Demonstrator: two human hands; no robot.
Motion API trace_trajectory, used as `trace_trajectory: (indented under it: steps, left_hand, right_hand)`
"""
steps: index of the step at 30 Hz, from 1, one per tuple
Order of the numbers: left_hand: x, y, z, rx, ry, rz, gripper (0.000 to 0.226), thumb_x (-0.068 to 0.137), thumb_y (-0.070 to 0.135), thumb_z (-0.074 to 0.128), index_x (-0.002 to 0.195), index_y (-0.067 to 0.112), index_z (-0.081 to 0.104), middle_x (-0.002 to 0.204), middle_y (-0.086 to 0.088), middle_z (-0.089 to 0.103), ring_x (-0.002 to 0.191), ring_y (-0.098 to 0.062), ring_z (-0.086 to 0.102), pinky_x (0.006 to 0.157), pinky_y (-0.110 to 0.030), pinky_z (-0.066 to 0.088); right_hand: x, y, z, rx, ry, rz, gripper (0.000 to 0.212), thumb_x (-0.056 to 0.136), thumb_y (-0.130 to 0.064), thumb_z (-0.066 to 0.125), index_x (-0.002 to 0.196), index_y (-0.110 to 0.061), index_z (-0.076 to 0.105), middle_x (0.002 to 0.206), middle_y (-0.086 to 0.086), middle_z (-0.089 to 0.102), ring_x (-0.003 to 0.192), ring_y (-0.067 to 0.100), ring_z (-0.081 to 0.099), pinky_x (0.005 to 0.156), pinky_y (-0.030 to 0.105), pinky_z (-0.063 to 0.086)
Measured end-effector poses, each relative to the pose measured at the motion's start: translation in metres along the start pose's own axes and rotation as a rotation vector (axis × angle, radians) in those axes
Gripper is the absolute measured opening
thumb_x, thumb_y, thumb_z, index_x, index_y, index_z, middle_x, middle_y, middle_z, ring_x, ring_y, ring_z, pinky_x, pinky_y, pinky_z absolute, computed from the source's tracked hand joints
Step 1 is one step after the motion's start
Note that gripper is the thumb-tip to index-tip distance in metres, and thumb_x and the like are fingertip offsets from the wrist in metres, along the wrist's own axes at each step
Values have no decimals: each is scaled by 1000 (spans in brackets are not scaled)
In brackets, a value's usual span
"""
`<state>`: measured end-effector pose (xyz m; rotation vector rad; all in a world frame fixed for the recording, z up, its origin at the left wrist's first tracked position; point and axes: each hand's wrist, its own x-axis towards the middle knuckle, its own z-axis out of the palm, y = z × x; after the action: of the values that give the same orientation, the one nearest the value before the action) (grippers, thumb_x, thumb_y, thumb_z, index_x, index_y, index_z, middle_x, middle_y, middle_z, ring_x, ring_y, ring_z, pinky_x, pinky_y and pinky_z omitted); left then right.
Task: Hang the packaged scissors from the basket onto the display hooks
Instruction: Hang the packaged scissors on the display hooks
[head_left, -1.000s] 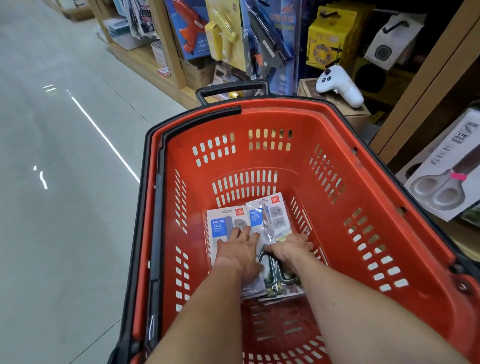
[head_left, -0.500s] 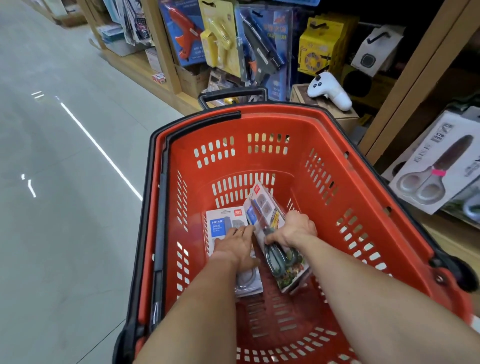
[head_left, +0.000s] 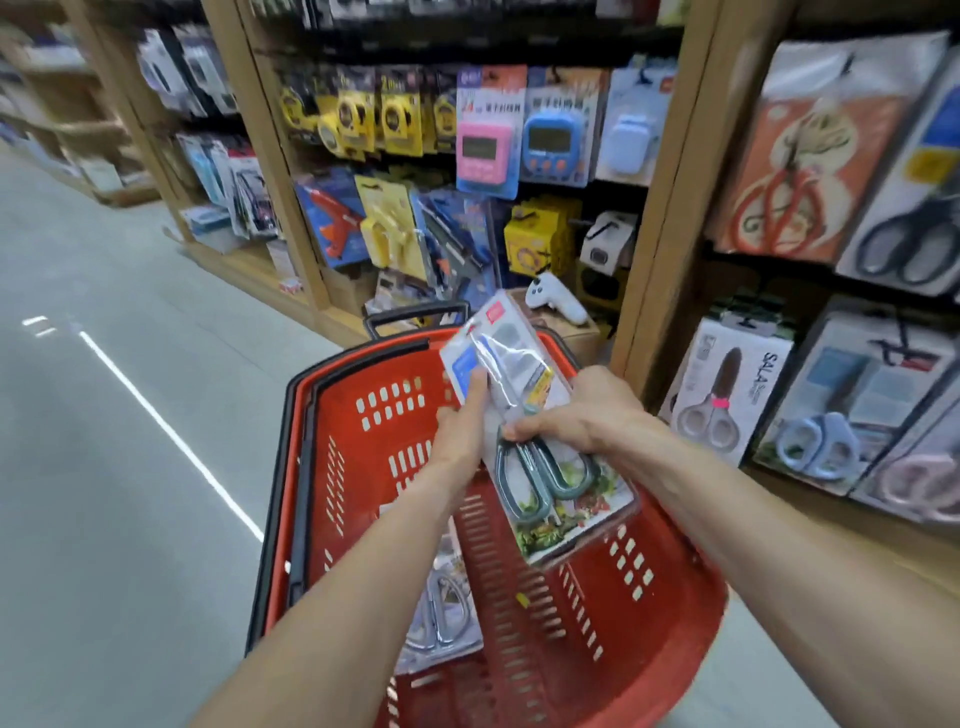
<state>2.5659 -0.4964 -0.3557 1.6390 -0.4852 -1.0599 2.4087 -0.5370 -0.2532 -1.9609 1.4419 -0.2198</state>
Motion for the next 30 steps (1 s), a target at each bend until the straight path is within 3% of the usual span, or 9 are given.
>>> trace_trajectory:
  steps: [4, 8, 10, 13, 16, 19, 22, 25, 30]
  left_hand:
    - [-49, 87, 44, -110, -11, 349, 96, 69, 91, 66, 134, 20, 69, 125, -4, 77, 112, -25, 75, 102, -48, 57]
    - [-131, 132, 123, -200, -251, 576, 64, 86, 57, 79, 132, 15, 68, 120, -7, 78, 110, -27, 76, 101, -49, 58]
    - [-155, 125, 171, -213, -338, 546, 67, 81, 51, 86, 132, 15, 62, 120, -7, 78, 108, -27, 77, 100, -51, 59]
    - [-185, 100, 244, -201, -439, 458, 76, 68, 52, 94, 125, 17, 58, 119, -10, 76, 103, -25, 78, 92, -47, 62]
    - [-202, 63, 311, -209, -478, 416, 58, 77, 37, 91, 118, 13, 60, 109, -11, 78, 97, -25, 79, 86, -45, 64]
    - [-218, 13, 359, -227, -561, 345, 43, 88, 27, 84, 121, 14, 60, 113, -12, 79, 107, -33, 76, 98, -57, 59]
    - [-233, -40, 388, -218, -586, 265, 41, 90, 27, 81, 125, 17, 62, 116, -10, 79, 109, -35, 75, 100, -58, 57]
    - [-244, -86, 401, -213, -595, 156, 41, 87, 26, 79, 122, 15, 61, 108, -10, 80, 100, -33, 78, 88, -50, 63]
    - [-242, -139, 409, -140, -585, 62, 52, 75, 25, 83, 120, 12, 59, 101, -14, 81, 91, -34, 79, 73, -40, 64]
  right_hand:
    - [-38, 11, -79, 424, 73, -174, 48, 56, -44, 100, 89, -15, 81, 84, 0, 80, 80, 19, 78, 80, 37, 63]
    - [-79, 59, -149, 760, 172, -333, 32, 73, -23, 92, 100, -10, 80, 93, 3, 81, 86, 18, 79, 79, 32, 62]
    - [-97, 99, -177, 887, 272, -351, 27, 78, -18, 87, 101, -8, 79, 93, 4, 81, 84, 16, 79, 70, 25, 61]
    - [-119, 171, -204, 965, 373, -331, 32, 80, -16, 84, 109, -5, 76, 100, 9, 81, 92, 26, 78, 79, 35, 63]
    - [-135, 247, -213, 953, 434, -302, 39, 82, -15, 83, 118, -7, 71, 107, 9, 80, 99, 28, 77, 83, 37, 62]
    - [-150, 315, -209, 917, 499, -260, 46, 81, -25, 87, 121, -12, 68, 112, 7, 79, 106, 29, 75, 94, 46, 59]
    - [-163, 370, -192, 943, 615, -161, 56, 76, -49, 88, 116, -16, 68, 110, 1, 78, 104, 23, 75, 93, 44, 58]
    - [-175, 412, -165, 888, 815, -37, 58, 73, -53, 84, 121, -29, 63, 110, -12, 73, 102, 9, 69, 88, 32, 55]
    - [-172, 464, -130, 925, 871, 91, 47, 63, -42, 90, 102, -21, 73, 91, 2, 78, 93, 30, 69, 89, 51, 57]
